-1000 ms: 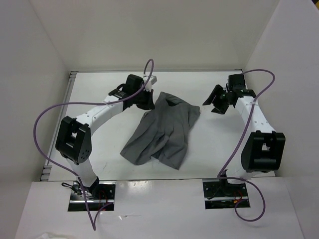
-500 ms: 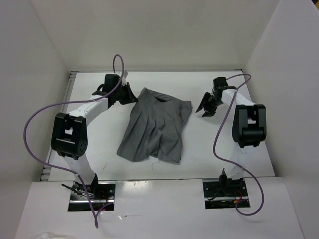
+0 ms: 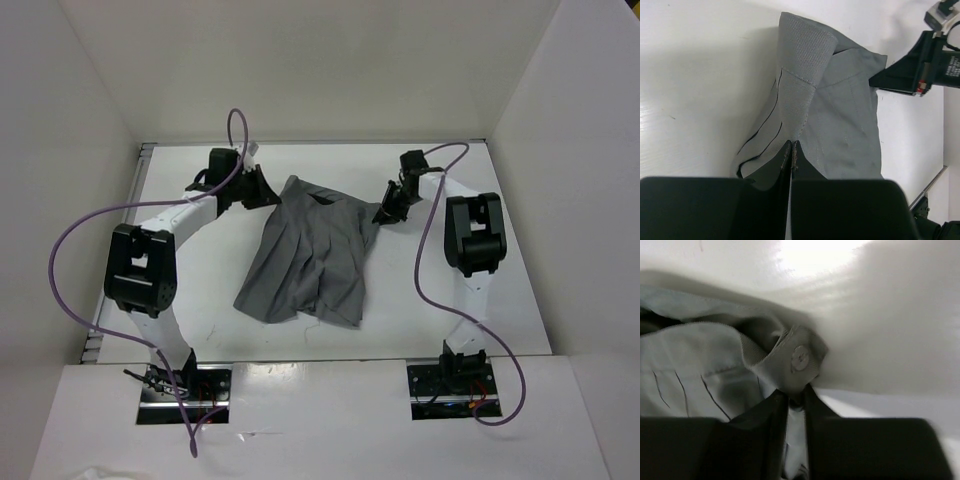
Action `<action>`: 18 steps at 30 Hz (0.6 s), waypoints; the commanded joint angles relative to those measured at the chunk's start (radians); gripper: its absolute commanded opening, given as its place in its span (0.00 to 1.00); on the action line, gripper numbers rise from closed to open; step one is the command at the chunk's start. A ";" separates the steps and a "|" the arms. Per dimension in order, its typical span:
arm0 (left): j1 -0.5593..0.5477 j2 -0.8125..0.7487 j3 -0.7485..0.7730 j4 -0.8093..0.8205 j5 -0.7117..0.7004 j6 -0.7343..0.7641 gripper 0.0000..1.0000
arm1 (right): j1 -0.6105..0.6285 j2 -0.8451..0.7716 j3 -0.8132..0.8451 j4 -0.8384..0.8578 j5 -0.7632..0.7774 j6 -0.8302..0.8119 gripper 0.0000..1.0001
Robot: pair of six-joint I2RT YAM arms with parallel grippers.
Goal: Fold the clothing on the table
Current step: Flatten the skirt out
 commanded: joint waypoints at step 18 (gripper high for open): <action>0.047 -0.485 -0.025 -0.087 0.405 0.019 0.00 | 0.112 -0.684 0.107 -0.311 0.398 -0.193 0.00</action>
